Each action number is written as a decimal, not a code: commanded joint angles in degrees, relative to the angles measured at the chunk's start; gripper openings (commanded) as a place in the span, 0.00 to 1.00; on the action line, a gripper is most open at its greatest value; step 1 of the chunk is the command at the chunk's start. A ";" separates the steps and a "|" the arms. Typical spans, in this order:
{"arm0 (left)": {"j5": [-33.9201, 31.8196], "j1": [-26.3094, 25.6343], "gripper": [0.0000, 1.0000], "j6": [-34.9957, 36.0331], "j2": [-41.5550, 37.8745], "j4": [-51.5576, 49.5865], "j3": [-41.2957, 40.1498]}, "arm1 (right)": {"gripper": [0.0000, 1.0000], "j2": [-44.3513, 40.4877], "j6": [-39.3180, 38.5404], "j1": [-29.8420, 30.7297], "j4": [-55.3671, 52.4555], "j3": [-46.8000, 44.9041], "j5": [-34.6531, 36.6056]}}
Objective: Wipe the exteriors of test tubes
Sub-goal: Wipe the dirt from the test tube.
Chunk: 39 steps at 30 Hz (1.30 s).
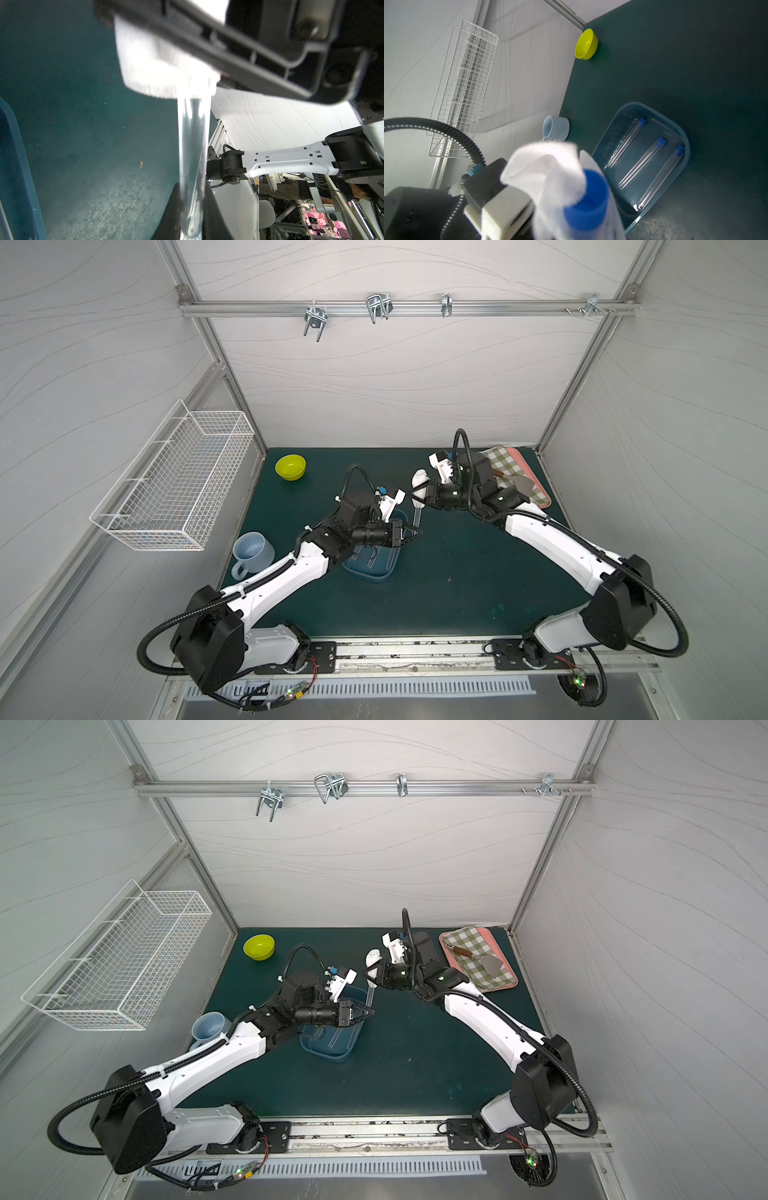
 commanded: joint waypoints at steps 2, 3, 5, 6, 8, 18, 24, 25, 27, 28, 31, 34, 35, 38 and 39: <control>0.04 0.40 0.10 0.12 -0.61 2.23 0.60 | 0.22 -2.97 0.15 3.73 -2.20 -3.70 1.93; 0.04 0.37 0.10 0.13 -0.62 2.35 0.60 | 0.22 -3.28 0.41 4.25 -2.21 -4.34 1.92; 0.10 0.40 0.10 0.08 -0.52 2.34 0.51 | 0.24 -3.27 0.53 4.59 -2.72 -4.72 1.96; 0.13 0.35 0.10 -0.03 -0.57 2.39 0.53 | 0.25 -3.29 0.29 4.52 -3.15 -4.51 2.07; 0.21 0.37 0.10 -0.13 -0.49 2.44 0.50 | 0.29 -3.35 -0.43 4.36 -4.10 -3.62 2.83; 0.12 0.45 0.10 -0.23 -0.79 2.44 0.43 | 0.57 -5.20 -1.81 1.94 -8.19 0.91 3.63; 0.10 0.52 0.10 -0.39 -0.52 2.81 0.35 | 0.60 -6.98 -2.72 0.18 -11.29 2.58 3.97; 0.12 0.52 0.10 -0.45 -0.42 2.90 0.31 | 0.60 -7.18 -2.81 -0.05 -12.04 2.74 4.39; 0.21 0.51 0.10 -0.56 -0.36 3.10 0.25 | 0.60 -7.83 -2.91 -0.65 -12.37 2.57 4.66; 0.27 0.52 0.10 -0.58 -0.34 2.97 0.25 | 0.60 -8.06 -2.83 -0.92 -12.42 2.32 4.77; 0.12 0.46 0.10 -0.53 -0.35 3.18 0.16 | 0.57 -8.49 -2.36 -1.11 -12.26 1.95 4.86; 0.21 0.44 0.10 -0.63 -0.17 3.26 0.25 | 0.55 -8.03 -1.10 -0.98 -11.48 1.42 3.91; 0.19 0.50 0.10 -0.67 -0.20 3.32 0.29 | 0.54 -7.93 -0.69 -0.81 -10.71 1.02 3.81; 0.30 0.49 0.10 -0.71 -0.08 3.43 0.16 | 0.50 -7.63 1.11 -0.07 -7.70 -0.69 3.83; 0.31 0.46 0.10 -0.75 -0.05 3.43 0.16 | 0.49 -7.46 1.67 0.35 -6.56 -1.19 4.05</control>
